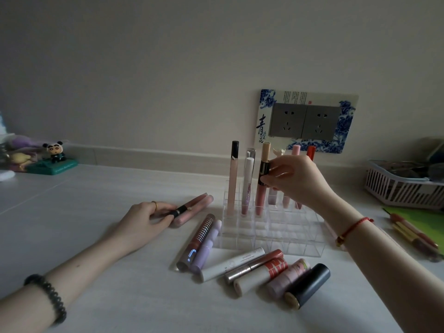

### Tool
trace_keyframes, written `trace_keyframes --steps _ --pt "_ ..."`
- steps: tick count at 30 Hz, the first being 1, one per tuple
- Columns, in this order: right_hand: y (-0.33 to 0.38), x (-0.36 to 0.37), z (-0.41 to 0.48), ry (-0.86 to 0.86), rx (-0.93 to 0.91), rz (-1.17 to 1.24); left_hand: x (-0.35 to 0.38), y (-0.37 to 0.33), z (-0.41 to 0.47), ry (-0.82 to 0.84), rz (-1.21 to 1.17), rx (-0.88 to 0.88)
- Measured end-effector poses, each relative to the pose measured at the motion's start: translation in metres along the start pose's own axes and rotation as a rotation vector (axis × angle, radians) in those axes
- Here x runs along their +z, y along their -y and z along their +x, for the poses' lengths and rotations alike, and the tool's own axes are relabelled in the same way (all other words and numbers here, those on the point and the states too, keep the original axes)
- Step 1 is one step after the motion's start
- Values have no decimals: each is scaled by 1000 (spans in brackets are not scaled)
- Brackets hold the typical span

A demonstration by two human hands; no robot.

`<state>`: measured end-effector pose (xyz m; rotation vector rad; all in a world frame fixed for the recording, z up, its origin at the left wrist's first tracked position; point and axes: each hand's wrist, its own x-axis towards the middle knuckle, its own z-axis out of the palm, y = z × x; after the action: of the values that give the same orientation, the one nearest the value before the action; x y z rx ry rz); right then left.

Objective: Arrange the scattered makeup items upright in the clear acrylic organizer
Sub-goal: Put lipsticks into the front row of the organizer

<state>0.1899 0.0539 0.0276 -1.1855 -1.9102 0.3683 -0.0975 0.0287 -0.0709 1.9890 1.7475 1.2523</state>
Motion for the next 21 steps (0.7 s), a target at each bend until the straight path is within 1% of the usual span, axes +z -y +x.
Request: trace_keyframes --steps 6,9,12,14,17,21 --pt "2 -7 1 -4 2 -14 -1 -3 -3 -39 45 10" --pt "4 -17 3 -54 15 13 -2 -5 -3 -60 86 -4" --pt "8 -26 4 -122 -20 49 -3 -6 -2 -115 74 -25" --pt "14 -31 4 -163 -55 84 -6 -10 -1 -199 9 -33" --pt "25 -36 0 -201 -124 102 -16 -24 4 -308 -170 -38" --pt "41 -36 -6 -164 -191 135 -35 -51 11 -349 -397 30"
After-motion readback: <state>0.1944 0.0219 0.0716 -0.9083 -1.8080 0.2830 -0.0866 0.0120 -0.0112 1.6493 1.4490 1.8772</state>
